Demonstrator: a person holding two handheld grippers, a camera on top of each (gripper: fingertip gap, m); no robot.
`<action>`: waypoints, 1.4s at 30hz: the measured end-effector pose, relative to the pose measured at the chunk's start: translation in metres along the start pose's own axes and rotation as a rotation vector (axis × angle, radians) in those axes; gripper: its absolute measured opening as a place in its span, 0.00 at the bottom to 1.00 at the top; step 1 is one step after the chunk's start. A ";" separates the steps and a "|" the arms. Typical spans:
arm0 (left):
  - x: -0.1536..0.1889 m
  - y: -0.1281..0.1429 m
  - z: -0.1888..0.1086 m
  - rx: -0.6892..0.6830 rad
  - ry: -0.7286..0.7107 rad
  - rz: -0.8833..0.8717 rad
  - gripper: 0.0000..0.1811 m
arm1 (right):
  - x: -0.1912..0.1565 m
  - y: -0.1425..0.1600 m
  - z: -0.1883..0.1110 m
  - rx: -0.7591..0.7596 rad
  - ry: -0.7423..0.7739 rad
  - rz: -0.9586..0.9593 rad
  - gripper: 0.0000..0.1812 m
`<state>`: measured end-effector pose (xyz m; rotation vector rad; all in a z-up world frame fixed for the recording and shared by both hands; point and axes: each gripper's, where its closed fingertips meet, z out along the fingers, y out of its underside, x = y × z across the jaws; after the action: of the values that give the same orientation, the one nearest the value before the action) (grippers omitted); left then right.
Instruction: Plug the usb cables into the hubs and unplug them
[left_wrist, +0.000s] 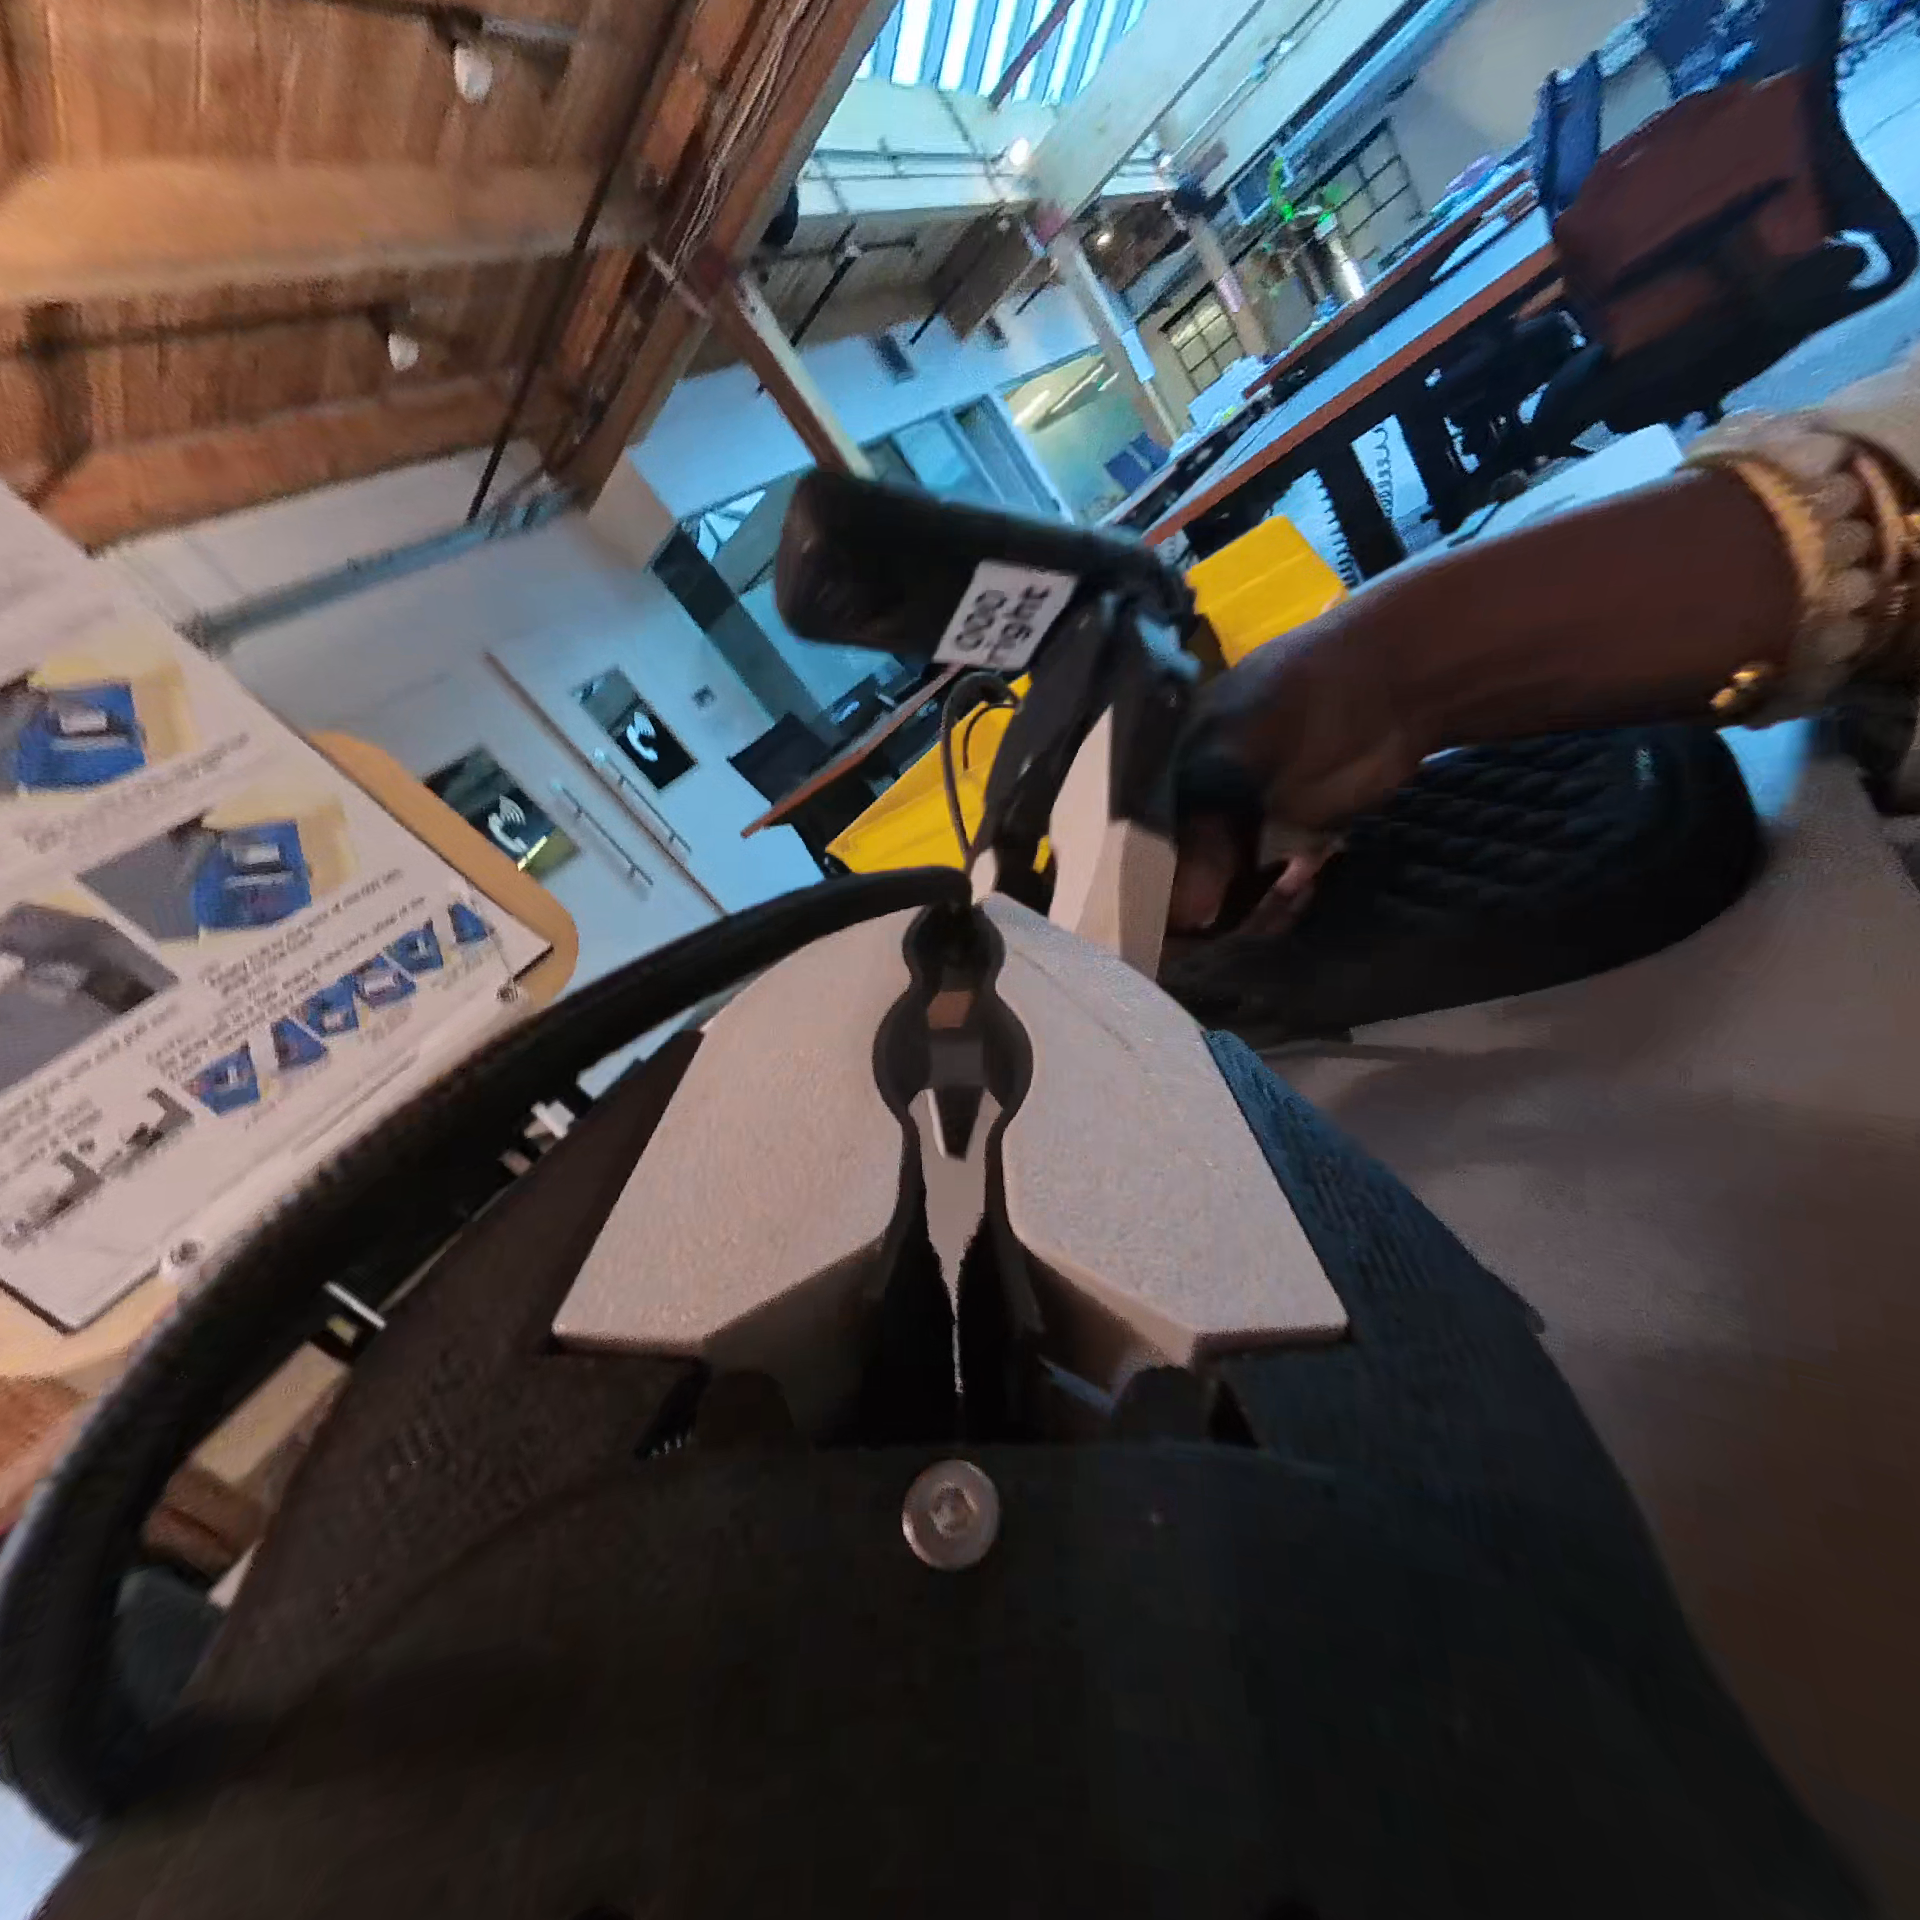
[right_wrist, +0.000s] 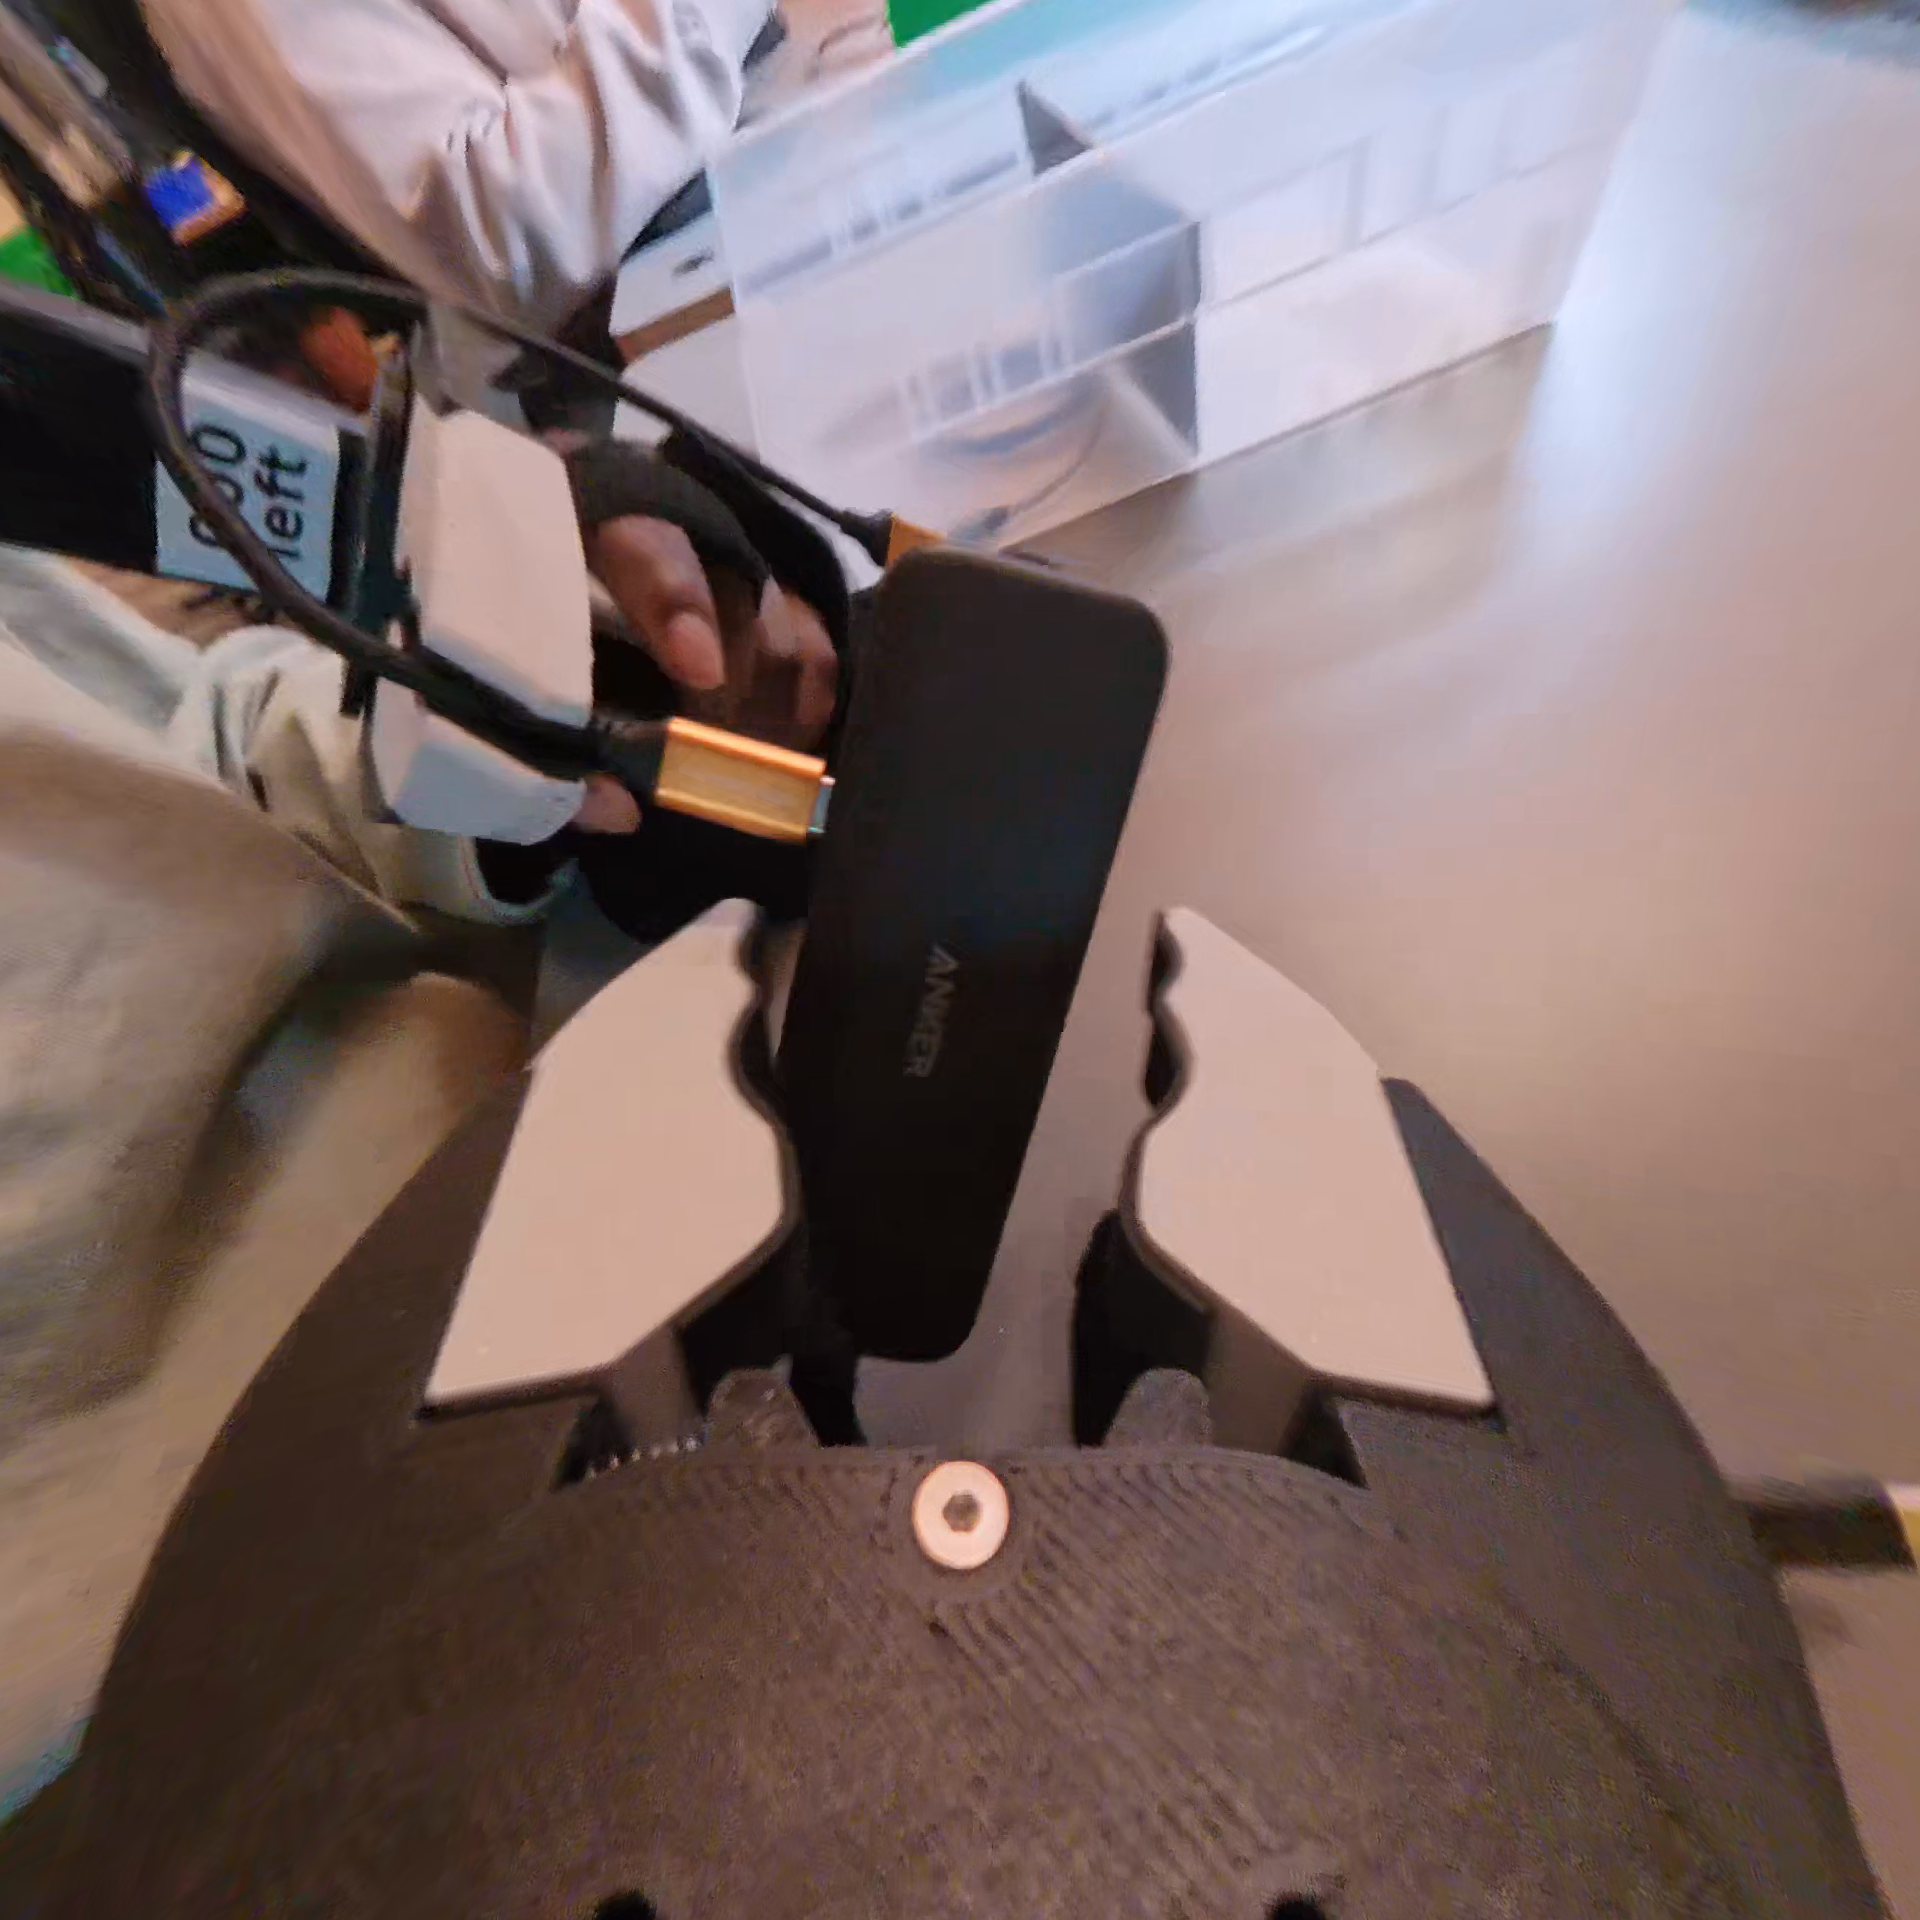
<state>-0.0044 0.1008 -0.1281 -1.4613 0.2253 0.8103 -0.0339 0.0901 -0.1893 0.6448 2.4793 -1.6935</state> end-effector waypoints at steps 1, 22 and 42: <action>0.001 -0.001 0.000 0.002 0.002 0.023 0.02 | -0.004 0.002 0.004 -0.020 -0.029 -0.021 0.29; 0.010 -0.014 -0.006 0.084 0.073 -0.034 0.05 | -0.021 -0.020 -0.006 0.137 0.057 -0.152 0.26; 0.073 -0.048 -0.078 -0.081 1.045 -0.825 0.31 | 0.046 -0.032 -0.105 0.137 0.639 0.005 0.26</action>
<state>0.1035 0.0580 -0.1444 -1.7378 0.3259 -0.6581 -0.0699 0.1891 -0.1341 1.3972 2.7387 -1.8939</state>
